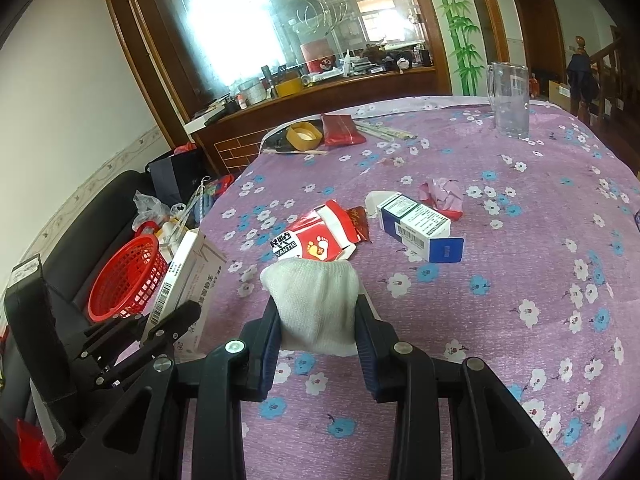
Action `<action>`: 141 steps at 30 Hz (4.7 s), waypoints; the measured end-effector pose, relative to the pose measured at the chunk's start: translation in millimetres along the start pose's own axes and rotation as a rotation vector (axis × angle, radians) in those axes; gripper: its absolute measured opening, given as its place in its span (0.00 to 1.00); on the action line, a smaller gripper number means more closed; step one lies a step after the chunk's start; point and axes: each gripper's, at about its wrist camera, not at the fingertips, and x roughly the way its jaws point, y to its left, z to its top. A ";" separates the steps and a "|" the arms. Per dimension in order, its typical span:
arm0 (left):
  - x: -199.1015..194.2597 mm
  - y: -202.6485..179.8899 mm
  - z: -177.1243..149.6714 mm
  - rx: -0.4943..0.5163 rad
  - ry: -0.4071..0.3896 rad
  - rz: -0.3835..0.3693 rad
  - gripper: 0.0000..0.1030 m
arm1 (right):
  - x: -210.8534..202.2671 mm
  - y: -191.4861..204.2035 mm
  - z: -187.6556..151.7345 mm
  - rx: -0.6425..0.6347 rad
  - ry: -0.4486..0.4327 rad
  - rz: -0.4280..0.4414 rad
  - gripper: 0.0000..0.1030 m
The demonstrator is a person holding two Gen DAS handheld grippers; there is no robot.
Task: Collect trash
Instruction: 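Lift the barcode strip and white cloth above the table with both grippers, then carry the strip and cloth over the red mesh basket with both grippers, then open both grippers to drop the strip and cloth into the basket, then grasp the red carton with the left gripper while the right grasps the white medicine box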
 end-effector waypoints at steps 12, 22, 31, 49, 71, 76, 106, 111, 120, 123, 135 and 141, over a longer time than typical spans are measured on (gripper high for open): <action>-1.8 8.6 -0.1 -0.012 -0.005 0.010 0.12 | 4.1 3.6 -0.2 -0.003 0.011 0.009 0.37; -4.2 16.5 0.2 -0.026 -0.010 0.016 0.12 | 6.4 11.4 1.1 -0.016 0.015 0.015 0.37; -6.2 26.2 -0.3 -0.048 -0.015 0.022 0.12 | 9.0 22.8 2.6 -0.038 0.020 0.020 0.37; -19.1 59.1 -3.7 -0.118 -0.037 0.054 0.12 | 18.1 58.6 7.7 -0.105 0.030 0.040 0.37; -49.1 166.3 -9.3 -0.316 -0.086 0.158 0.12 | 53.5 131.2 35.0 -0.171 0.101 0.174 0.38; -55.2 203.9 -15.5 -0.379 -0.090 0.216 0.12 | 60.2 162.4 43.7 -0.219 0.095 0.209 0.38; -36.4 282.3 -29.9 -0.490 -0.049 0.230 0.51 | 174.7 289.1 77.7 -0.248 0.222 0.386 0.58; -41.8 262.2 -26.0 -0.459 -0.060 0.201 0.60 | 151.7 263.3 75.6 -0.230 0.192 0.376 0.58; -27.5 186.0 -12.8 -0.340 -0.030 0.090 0.64 | 110.4 182.0 52.4 -0.160 0.178 0.296 0.59; -21.9 158.5 -9.4 -0.289 -0.013 0.061 0.64 | 98.3 150.8 44.9 -0.117 0.178 0.269 0.59; -6.8 58.3 1.0 -0.089 0.040 -0.053 0.68 | 54.3 31.6 18.8 0.022 0.149 0.138 0.59; 1.1 21.7 6.3 -0.010 0.077 -0.119 0.69 | 34.5 -20.9 27.6 0.027 0.122 0.041 0.59</action>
